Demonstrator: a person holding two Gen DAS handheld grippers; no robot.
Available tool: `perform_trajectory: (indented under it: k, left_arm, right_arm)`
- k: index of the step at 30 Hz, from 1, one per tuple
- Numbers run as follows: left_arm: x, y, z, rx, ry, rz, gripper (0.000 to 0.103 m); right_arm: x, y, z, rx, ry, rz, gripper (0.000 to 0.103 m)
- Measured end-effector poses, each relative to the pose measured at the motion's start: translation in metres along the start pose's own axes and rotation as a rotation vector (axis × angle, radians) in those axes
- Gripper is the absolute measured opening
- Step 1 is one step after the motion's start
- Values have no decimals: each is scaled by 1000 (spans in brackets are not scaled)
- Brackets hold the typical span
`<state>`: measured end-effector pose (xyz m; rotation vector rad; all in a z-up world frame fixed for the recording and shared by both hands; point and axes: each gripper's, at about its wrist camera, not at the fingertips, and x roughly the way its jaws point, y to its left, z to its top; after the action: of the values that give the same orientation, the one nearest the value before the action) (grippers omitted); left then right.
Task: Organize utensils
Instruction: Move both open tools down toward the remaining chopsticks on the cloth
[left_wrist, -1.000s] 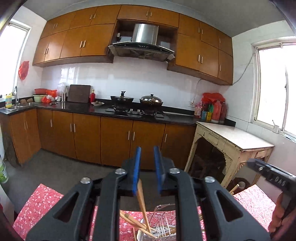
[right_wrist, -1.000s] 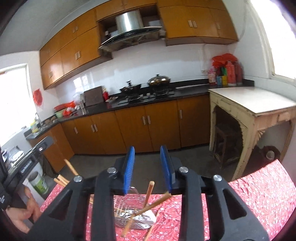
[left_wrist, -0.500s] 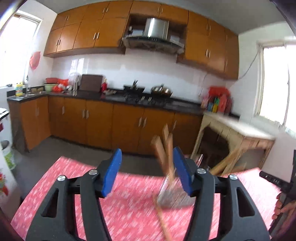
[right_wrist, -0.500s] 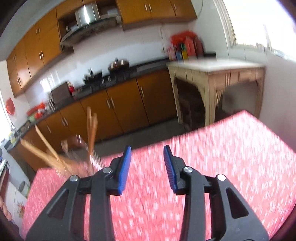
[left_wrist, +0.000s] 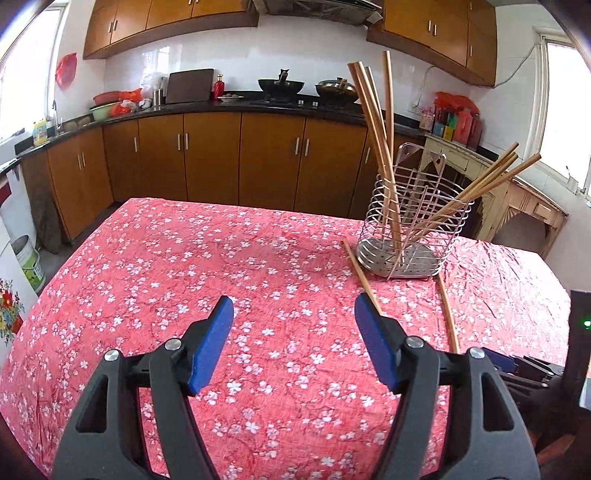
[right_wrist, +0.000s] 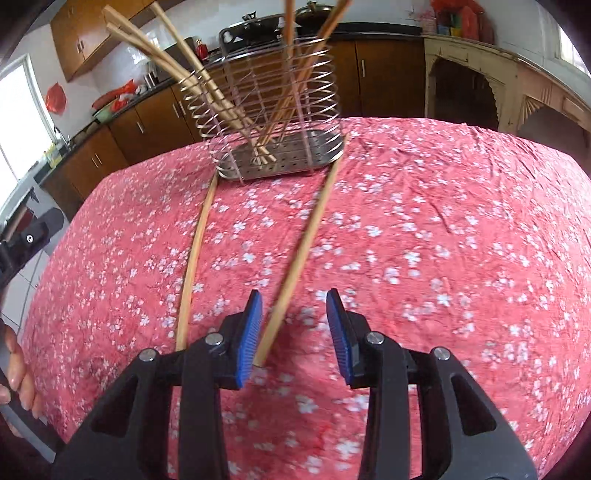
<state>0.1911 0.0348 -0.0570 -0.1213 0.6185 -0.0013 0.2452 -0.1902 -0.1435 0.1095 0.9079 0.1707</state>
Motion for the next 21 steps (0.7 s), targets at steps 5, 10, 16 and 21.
perform_trajectory:
  k: [5, 10, 16, 21]
  left_arm:
    - [5, -3, -2, 0, 21, -19, 72]
    - [21, -22, -7, -3, 87, -63, 72]
    - [40, -62, -19, 69, 163, -102, 71]
    - [63, -96, -30, 132, 233, -96, 52]
  right_arm:
    - [6, 2, 6, -23, -8, -94, 23]
    - [2, -32, 10, 45, -11, -143, 8]
    - [-2, -105, 20, 200, -31, -288, 8]
    - [-7, -129, 20, 233, -39, -291, 8]
